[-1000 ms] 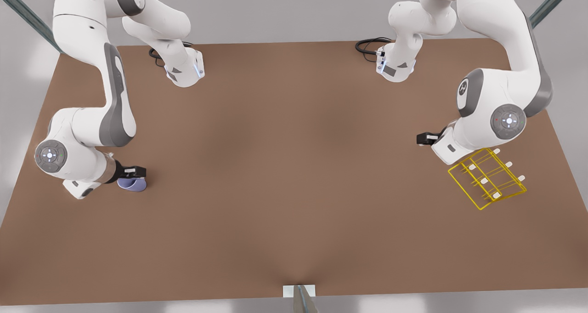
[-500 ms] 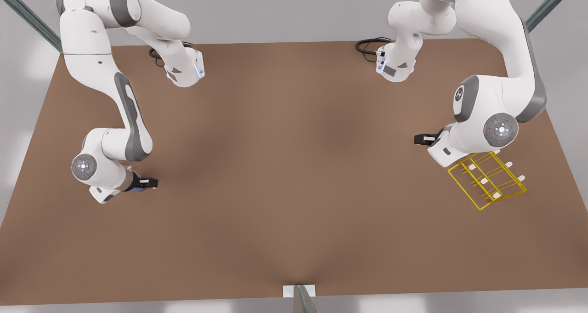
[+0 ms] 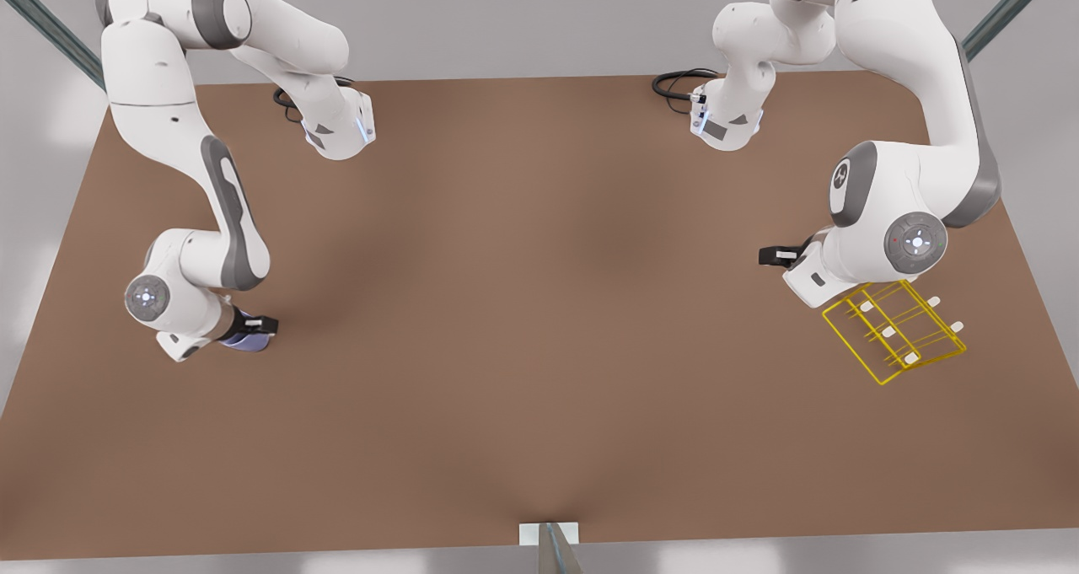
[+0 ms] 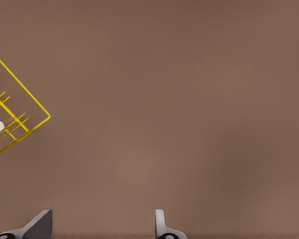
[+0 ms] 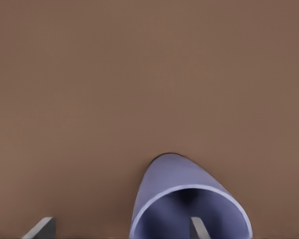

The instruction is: Place the cup on the cup holder

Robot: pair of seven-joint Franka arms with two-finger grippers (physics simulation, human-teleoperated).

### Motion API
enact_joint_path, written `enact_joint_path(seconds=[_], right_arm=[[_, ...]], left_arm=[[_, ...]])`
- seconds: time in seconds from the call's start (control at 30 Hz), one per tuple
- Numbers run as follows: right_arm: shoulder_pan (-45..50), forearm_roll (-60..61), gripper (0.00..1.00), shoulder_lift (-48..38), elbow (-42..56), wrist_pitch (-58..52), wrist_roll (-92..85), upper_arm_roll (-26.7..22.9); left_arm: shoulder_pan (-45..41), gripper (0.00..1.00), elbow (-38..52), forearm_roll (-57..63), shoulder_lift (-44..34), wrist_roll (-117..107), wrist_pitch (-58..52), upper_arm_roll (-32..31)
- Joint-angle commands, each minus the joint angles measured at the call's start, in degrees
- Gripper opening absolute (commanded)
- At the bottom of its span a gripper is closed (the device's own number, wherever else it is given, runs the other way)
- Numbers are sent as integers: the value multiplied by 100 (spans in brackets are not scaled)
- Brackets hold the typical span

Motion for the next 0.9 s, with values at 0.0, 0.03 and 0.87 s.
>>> enact_joint_path(seconds=[0.0, 0.03, 0.87], right_arm=[[2, -2, 100, 67, -17, 55, -217, 0], [-7, -2, 100, 93, -8, 64, -208, 0], [142, -82, 21, -21, 36, 222, -234, 97]], left_arm=[[0, 100, 2, 9, -2, -19, -9, 1], [0, 100, 2, 1, -2, -19, -9, 1], [0, 100, 20, 1, 77, -10, -79, 1]])
